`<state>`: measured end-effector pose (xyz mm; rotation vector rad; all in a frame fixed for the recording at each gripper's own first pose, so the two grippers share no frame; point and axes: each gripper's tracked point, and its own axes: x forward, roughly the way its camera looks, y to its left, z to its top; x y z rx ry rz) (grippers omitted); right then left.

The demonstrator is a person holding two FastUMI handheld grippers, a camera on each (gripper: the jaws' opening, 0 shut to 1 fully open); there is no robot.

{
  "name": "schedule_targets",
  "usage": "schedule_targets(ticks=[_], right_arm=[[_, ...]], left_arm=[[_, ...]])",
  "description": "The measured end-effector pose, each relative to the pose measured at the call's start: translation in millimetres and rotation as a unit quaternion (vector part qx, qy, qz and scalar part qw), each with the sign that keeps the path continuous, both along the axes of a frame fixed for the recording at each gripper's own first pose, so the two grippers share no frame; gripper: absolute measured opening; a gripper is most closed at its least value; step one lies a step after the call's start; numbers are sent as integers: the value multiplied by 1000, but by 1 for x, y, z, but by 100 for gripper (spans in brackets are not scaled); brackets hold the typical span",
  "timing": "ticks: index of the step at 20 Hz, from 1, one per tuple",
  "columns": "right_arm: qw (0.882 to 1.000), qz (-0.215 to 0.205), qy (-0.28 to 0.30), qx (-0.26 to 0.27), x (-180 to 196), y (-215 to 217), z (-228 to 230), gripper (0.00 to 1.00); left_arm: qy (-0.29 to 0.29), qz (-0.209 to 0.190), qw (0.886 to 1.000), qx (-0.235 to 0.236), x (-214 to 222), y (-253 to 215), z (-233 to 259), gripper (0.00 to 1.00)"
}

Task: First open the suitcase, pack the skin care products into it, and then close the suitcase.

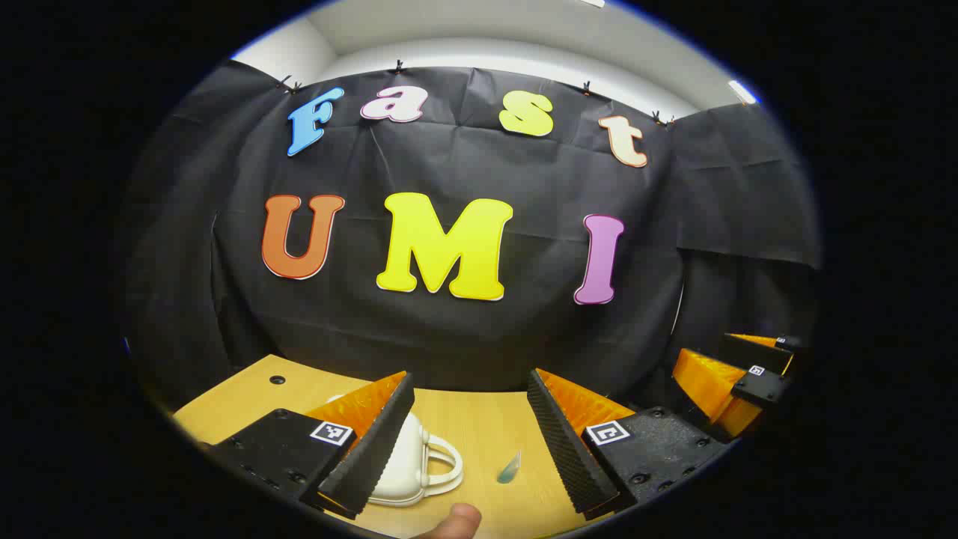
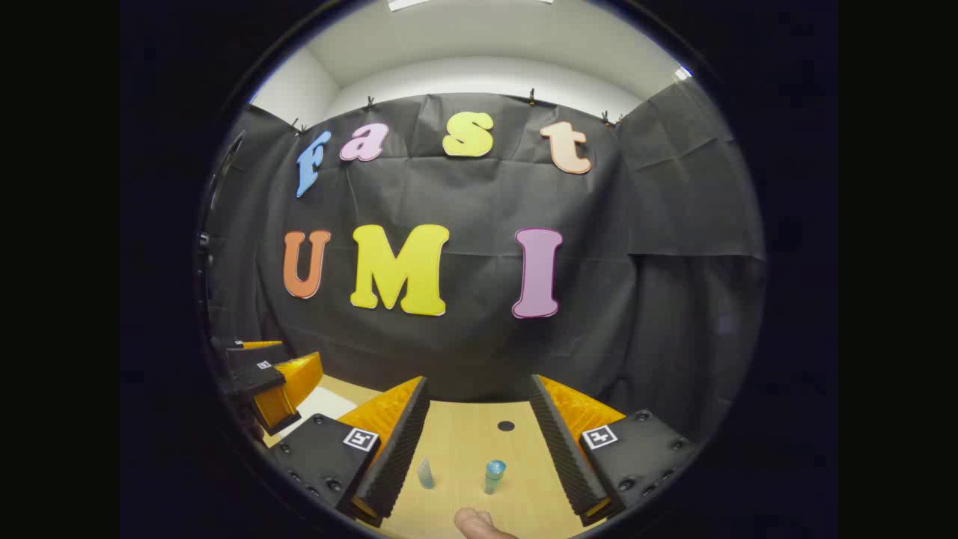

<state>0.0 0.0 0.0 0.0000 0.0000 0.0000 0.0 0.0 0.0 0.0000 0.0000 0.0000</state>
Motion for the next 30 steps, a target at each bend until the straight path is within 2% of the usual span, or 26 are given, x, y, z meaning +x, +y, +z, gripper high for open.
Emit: schedule_targets(ticks=[10, 22, 25, 30], right_arm=[[1000, 13, 15, -3, 5, 2, -15, 80], [1000, 2, 24, -2, 21, -11, -26, 80], [999, -7, 40, -3, 22, -17, -41, 80], [997, -22, 74, -12, 20, -29, -72, 80]], left_arm=[[7, 5, 1000, 5, -2, 0, -8, 97], [34, 13, 999, 6, 14, 4, -30, 98], [47, 38, 996, 61, 19, 19, -56, 98], [98, 41, 987, 123, 21, 35, -128, 98]])
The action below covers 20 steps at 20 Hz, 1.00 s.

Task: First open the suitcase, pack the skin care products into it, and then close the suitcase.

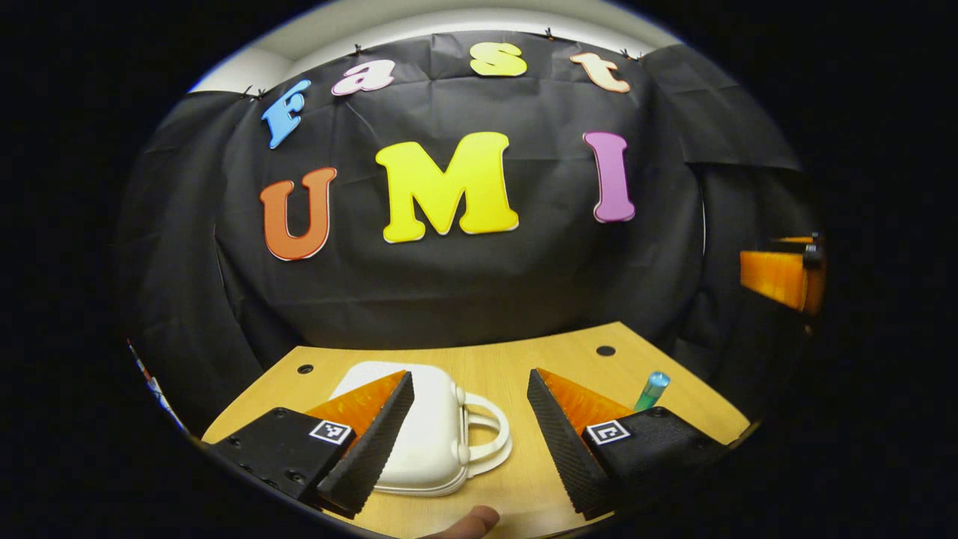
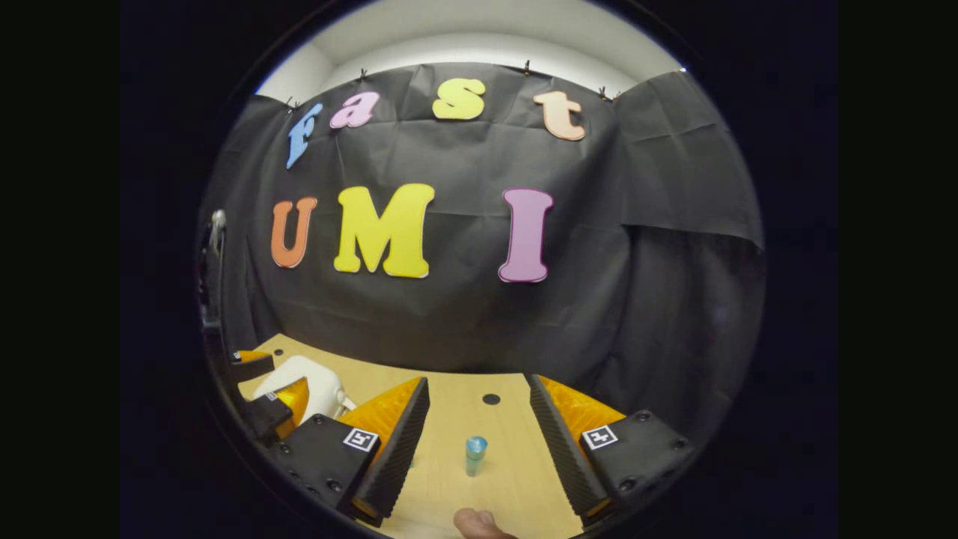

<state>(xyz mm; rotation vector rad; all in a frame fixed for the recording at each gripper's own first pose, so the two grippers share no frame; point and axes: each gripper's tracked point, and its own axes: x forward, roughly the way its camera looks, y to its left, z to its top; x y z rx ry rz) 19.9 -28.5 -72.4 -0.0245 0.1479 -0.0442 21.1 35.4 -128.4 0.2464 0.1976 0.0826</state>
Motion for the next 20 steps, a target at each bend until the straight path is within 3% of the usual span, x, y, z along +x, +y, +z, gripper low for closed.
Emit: schedule_targets(ticks=[5, 9, 12, 15, 18, 20], right_arm=[[1000, -10, 25, -2, -3, -13, -23, 80], [1000, -8, 29, -2, -6, -22, -31, 80], [999, -10, 30, -1, -8, -32, -35, 80], [999, -16, 29, 2, -10, -45, -38, 80], [999, -23, 32, 7, -12, -58, -42, 80], [999, -26, 37, 13, -14, -66, -47, 80]], left_arm=[[51, -10, 996, 78, 6, 8, -68, 99], [58, -22, 984, 170, 17, 9, -99, 98], [58, -29, 959, 275, 33, 16, -114, 98], [56, -40, 924, 375, 50, 18, -125, 97], [65, -78, 894, 435, 58, 1, -148, 96], [74, -97, 882, 456, 62, -10, -160, 96]])
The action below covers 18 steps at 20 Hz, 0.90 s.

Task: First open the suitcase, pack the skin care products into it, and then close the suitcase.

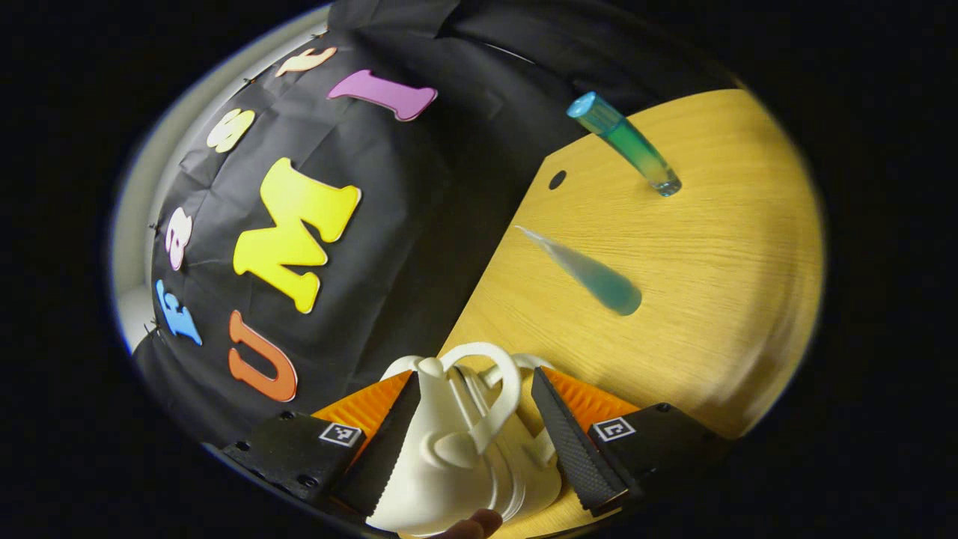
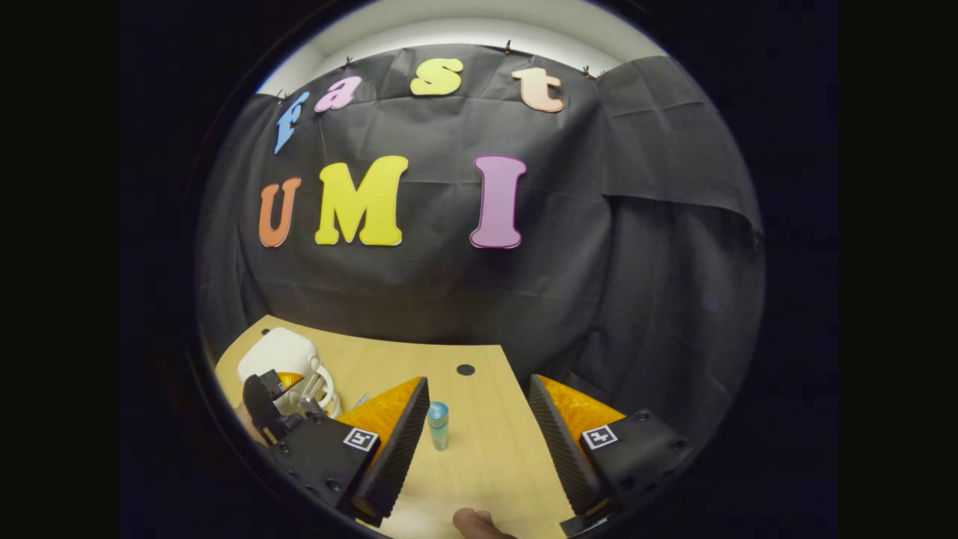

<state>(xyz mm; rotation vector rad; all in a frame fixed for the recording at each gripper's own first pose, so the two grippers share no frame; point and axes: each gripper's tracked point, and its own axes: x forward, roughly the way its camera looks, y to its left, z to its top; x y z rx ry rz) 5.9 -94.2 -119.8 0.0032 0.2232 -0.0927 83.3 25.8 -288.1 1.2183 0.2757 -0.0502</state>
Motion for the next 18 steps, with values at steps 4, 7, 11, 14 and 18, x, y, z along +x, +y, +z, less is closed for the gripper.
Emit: schedule_targets(ticks=[4, 7, 11, 14, 18], right_arm=[[1000, -9, 11, 10, -6, -13, -12, 80], [1000, -13, 21, 15, -8, -20, -23, 80], [1000, -13, 24, 12, -9, -22, -26, 80], [1000, -10, 18, 5, -9, -20, -22, 80], [1000, -5, 2, -3, -8, -11, -10, 80]], left_arm=[[9, 33, 997, 69, 8, 20, -7, 94], [32, 48, 993, 108, 17, 29, -19, 80], [49, 54, 987, 143, 20, 34, -22, 48], [59, 54, 986, 146, 19, 32, -22, 23], [54, 49, 987, 146, 18, 28, -9, 10]])
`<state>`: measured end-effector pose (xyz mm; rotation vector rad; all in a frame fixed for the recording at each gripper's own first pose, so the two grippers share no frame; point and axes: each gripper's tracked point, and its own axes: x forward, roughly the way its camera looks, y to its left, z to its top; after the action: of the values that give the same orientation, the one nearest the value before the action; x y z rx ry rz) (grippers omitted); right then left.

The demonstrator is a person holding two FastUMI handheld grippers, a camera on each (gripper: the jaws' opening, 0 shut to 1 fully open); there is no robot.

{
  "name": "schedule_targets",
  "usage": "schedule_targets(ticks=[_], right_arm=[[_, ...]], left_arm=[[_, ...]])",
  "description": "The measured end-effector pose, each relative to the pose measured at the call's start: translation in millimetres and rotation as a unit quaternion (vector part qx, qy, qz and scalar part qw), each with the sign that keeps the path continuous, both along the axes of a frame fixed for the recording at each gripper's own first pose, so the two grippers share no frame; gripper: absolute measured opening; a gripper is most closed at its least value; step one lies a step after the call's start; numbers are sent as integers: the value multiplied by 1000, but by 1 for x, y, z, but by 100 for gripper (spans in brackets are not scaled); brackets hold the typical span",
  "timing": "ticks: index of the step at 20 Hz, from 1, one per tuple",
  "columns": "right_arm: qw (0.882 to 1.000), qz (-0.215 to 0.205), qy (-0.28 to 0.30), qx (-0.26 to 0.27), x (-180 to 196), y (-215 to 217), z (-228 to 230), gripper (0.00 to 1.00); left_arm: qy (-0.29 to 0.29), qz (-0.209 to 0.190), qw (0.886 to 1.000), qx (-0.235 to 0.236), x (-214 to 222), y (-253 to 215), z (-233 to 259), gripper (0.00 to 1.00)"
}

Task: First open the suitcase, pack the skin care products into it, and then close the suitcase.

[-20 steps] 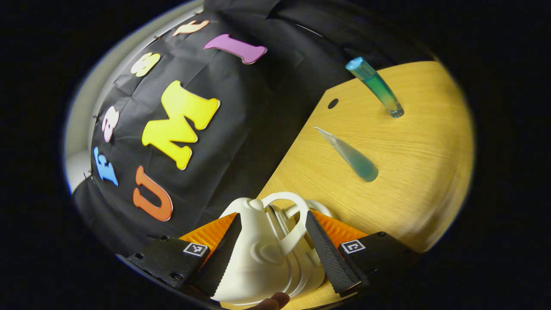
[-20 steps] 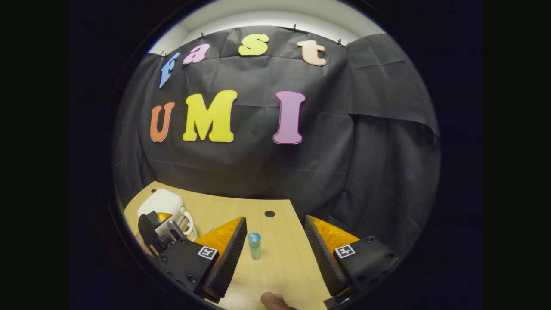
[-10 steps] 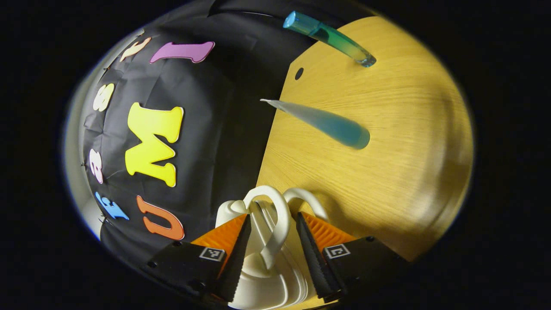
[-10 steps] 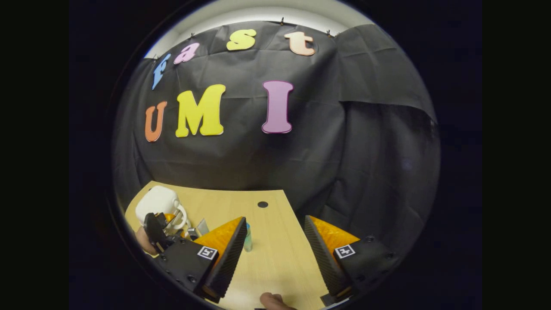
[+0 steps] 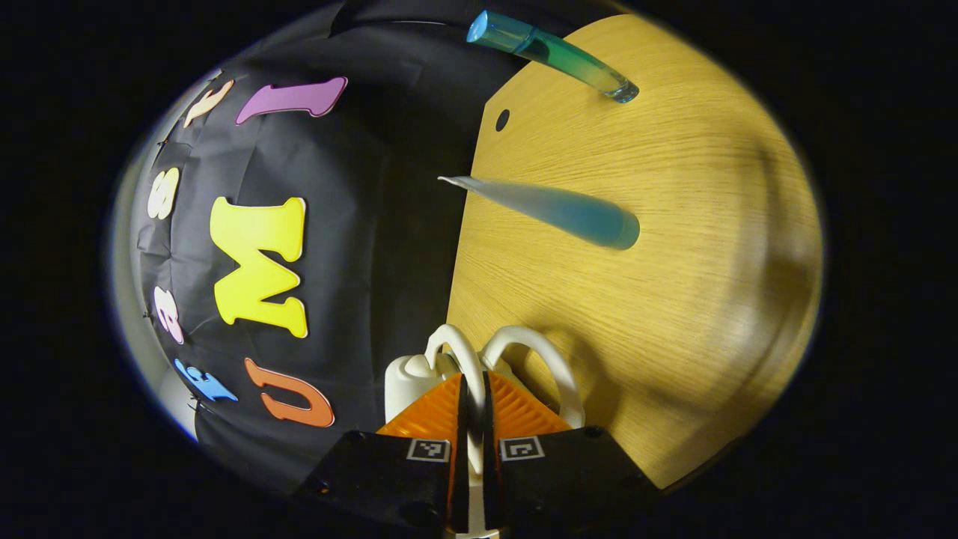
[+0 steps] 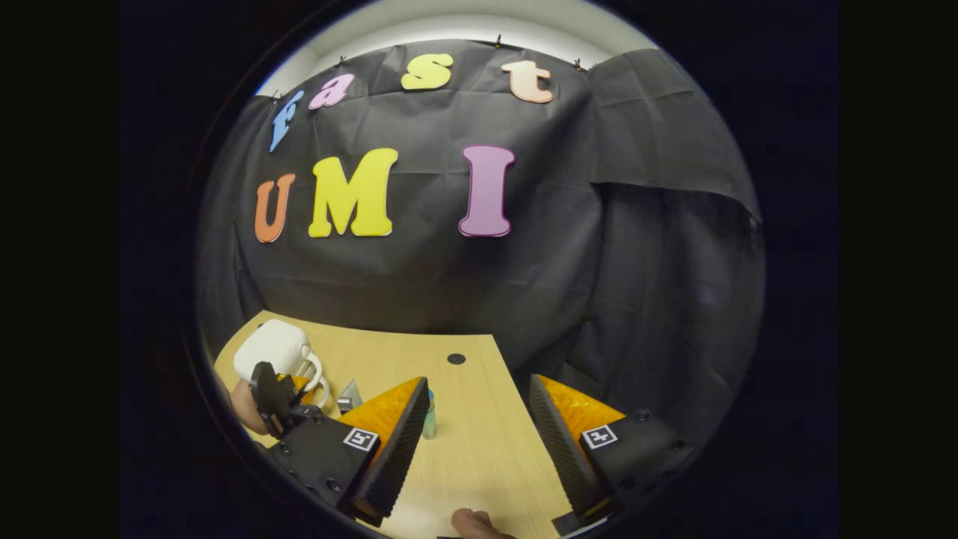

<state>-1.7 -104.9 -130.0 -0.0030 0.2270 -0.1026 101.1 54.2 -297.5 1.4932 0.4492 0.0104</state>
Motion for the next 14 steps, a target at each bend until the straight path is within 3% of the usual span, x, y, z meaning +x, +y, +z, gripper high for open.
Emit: schedule_targets(ticks=[8, 14], right_arm=[[999, -2, -29, -16, 0, 28, 28, 80], [999, -2, -46, -28, 5, 59, 49, 80]], left_arm=[[-19, 7, 996, -85, -8, 8, 55, 3], [-62, 6, 985, -163, -17, 32, 131, 3]])
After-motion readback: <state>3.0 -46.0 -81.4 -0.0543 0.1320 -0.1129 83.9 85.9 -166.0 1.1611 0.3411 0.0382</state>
